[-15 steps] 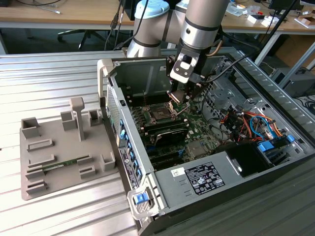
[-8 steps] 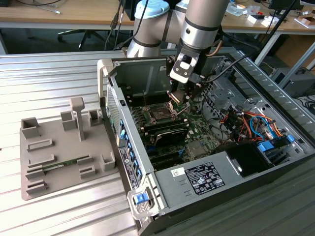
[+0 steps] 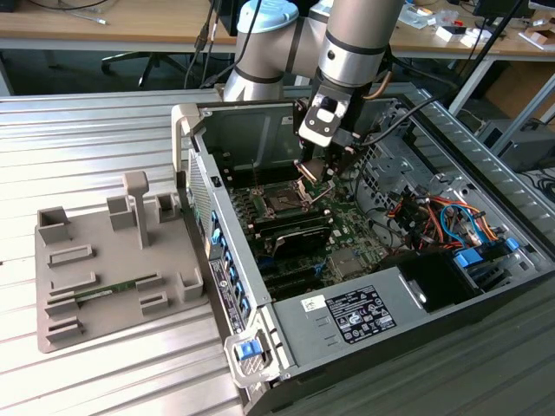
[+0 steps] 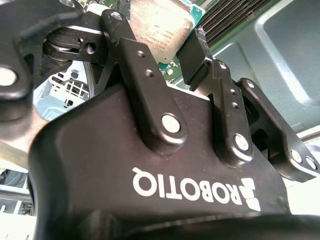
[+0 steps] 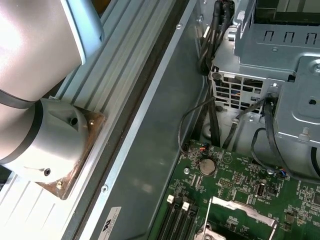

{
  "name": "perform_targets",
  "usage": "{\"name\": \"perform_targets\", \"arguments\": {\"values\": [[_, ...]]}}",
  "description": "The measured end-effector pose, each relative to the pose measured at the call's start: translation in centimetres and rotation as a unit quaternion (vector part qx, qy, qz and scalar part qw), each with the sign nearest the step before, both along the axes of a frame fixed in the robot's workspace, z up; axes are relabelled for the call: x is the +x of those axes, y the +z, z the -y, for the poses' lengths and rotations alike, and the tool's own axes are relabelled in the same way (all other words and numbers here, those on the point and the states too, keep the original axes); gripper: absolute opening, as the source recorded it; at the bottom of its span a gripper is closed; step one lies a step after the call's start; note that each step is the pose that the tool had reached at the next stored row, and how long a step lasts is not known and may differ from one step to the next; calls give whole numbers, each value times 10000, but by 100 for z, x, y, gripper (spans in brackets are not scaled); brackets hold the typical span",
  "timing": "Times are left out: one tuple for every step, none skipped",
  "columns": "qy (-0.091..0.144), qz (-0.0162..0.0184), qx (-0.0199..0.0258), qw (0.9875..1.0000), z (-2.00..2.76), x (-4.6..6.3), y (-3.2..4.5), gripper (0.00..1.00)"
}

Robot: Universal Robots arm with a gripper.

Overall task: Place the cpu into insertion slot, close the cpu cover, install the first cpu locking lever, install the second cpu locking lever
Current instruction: 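Place the cpu into insertion slot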

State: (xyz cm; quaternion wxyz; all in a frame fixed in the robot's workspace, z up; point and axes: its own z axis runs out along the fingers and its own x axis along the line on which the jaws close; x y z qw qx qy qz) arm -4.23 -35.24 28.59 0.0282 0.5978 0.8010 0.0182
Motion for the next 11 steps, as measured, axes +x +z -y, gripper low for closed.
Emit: {"name": "perform_targets", "arguments": {"values": [[-4,0,0,10000,0,0,0,54],[-9,0,0,10000,0,0,-1,54],[-16,0,0,10000,0,0,-1,54],[-21,0,-1,10000,0,0,-1,54],[-26,0,-1,10000,0,0,-1,54],[-34,0,-1,10000,0,0,-2,54],[-42,0,-1,10000,0,0,-2,54],[-50,0,-1,10000,0,0,-3,54],[-72,0,-1,10000,0,0,-4,54],[-91,0,0,10000,0,0,-5,54],[-103,0,0,9999,0,0,-6,54]]}}
